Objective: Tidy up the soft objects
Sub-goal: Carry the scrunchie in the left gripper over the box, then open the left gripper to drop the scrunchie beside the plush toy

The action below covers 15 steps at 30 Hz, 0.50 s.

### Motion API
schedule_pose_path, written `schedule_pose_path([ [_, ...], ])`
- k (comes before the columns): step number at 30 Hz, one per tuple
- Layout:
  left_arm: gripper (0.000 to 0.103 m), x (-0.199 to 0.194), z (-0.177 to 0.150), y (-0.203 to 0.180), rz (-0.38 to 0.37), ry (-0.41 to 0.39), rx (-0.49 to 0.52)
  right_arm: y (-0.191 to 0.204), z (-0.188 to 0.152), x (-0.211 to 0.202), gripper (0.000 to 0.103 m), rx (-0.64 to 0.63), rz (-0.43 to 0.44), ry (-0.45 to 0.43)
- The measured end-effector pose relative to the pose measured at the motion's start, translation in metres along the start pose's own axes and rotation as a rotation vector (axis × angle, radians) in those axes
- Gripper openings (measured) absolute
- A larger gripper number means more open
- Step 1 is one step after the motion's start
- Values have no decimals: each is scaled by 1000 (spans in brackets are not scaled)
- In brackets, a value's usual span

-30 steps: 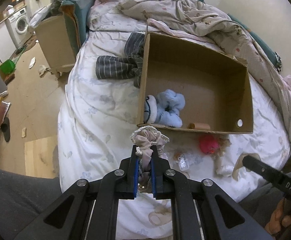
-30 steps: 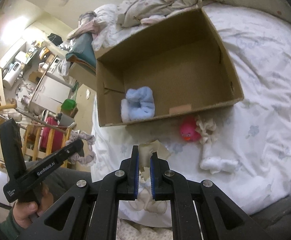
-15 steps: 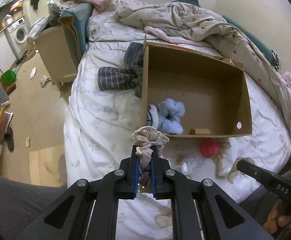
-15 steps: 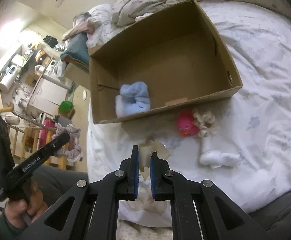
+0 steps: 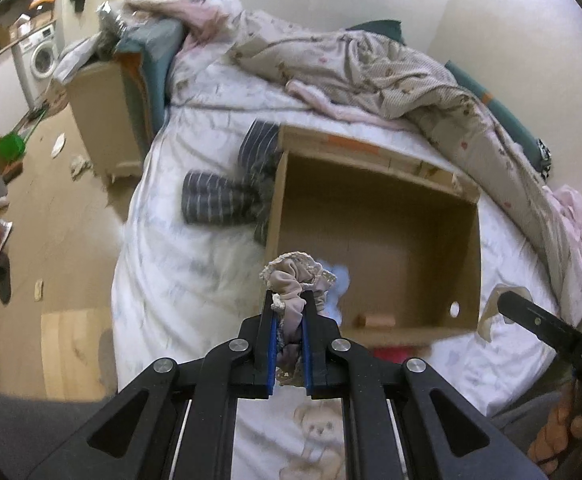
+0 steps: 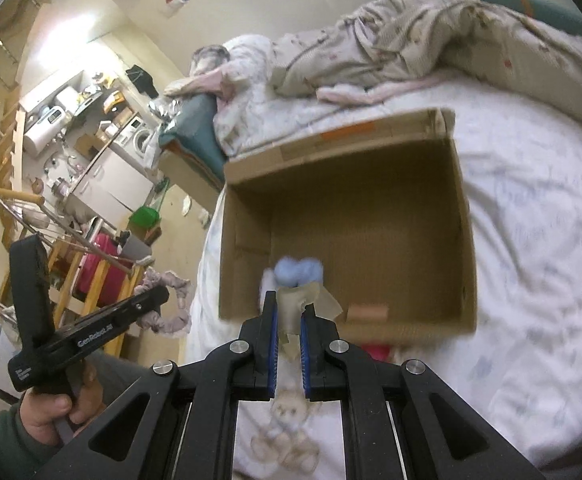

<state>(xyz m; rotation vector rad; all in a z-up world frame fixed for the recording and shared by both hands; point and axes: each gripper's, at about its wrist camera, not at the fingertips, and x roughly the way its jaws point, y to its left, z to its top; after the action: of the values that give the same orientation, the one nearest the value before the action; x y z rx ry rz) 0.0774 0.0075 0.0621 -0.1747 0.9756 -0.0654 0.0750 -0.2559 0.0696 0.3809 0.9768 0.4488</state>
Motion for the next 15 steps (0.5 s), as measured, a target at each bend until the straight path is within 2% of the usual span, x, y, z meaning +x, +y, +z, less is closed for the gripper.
schedule_pose_path([
  [7,9,31,29,-12,0,16,26,-26,31,23,10,58,9,-29],
  [13,9,74,31,-21,-10,71,40,-53,28,55,10,148,30,12],
  [15,9,87,28,-24,-18,93,48,-57,24,66,11,149,9,38],
])
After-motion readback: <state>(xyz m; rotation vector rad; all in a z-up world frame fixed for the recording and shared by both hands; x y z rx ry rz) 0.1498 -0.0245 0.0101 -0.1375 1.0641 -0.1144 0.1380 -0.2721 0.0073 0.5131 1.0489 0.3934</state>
